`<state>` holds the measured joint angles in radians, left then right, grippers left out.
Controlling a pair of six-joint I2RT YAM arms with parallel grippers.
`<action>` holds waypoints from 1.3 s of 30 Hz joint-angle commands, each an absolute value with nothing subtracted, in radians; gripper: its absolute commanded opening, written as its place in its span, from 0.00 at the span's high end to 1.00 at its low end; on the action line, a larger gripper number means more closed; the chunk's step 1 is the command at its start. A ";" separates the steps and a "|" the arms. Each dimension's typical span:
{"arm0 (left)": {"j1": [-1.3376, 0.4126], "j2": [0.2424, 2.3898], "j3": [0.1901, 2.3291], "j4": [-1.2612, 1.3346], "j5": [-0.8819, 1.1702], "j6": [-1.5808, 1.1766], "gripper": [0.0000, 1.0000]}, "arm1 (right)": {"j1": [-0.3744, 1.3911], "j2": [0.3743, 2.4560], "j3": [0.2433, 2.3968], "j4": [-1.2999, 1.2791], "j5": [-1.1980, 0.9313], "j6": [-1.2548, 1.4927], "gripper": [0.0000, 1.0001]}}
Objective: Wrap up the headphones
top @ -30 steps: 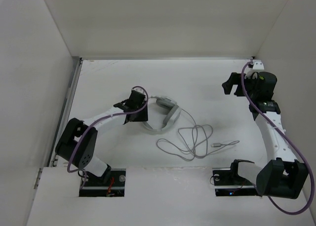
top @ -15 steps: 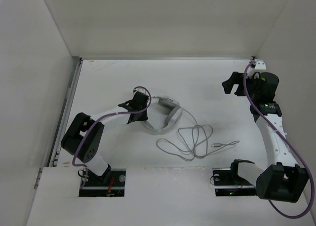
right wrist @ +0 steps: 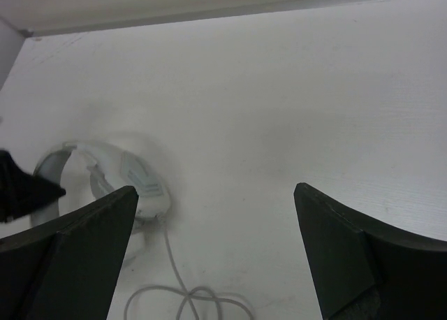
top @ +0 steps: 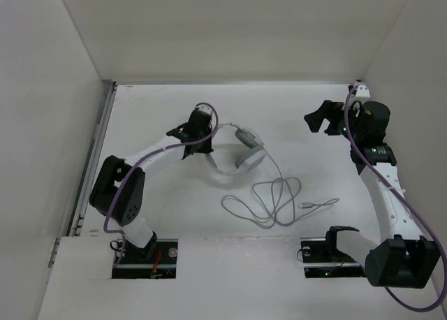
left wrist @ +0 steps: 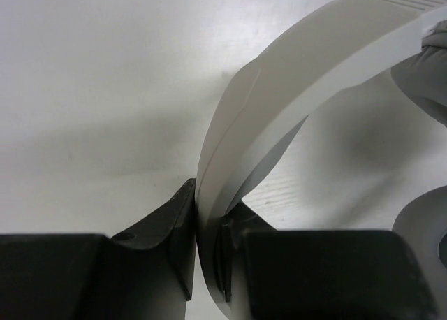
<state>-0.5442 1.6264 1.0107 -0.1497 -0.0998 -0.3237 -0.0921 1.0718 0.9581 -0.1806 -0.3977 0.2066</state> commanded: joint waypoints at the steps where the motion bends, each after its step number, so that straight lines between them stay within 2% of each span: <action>1: -0.483 1.600 1.217 -0.147 -0.046 -0.293 1.00 | -0.024 1.040 1.023 -0.173 -0.474 0.197 0.00; 7: -0.369 1.631 1.478 -0.233 0.015 -0.261 1.00 | 0.134 1.060 1.097 -0.212 -0.471 0.095 0.00; 13: -0.312 1.644 1.624 -0.265 0.086 -0.236 1.00 | 0.284 1.103 1.176 -0.196 -0.453 0.022 0.00; 17: -0.303 1.635 1.709 -0.305 0.150 -0.212 1.00 | 0.369 1.150 1.209 -0.098 -0.371 -0.003 0.00; 24: -0.285 1.594 1.762 -0.327 0.204 -0.206 1.00 | 0.404 1.258 1.272 0.046 -0.316 0.032 0.00; 31: -0.277 1.562 1.811 -0.345 0.261 -0.216 1.00 | 0.413 1.296 1.220 0.127 -0.298 0.035 0.00; 39: -0.271 1.608 1.971 -0.359 0.314 -0.273 1.00 | 0.453 1.325 1.167 0.239 -0.305 0.067 0.00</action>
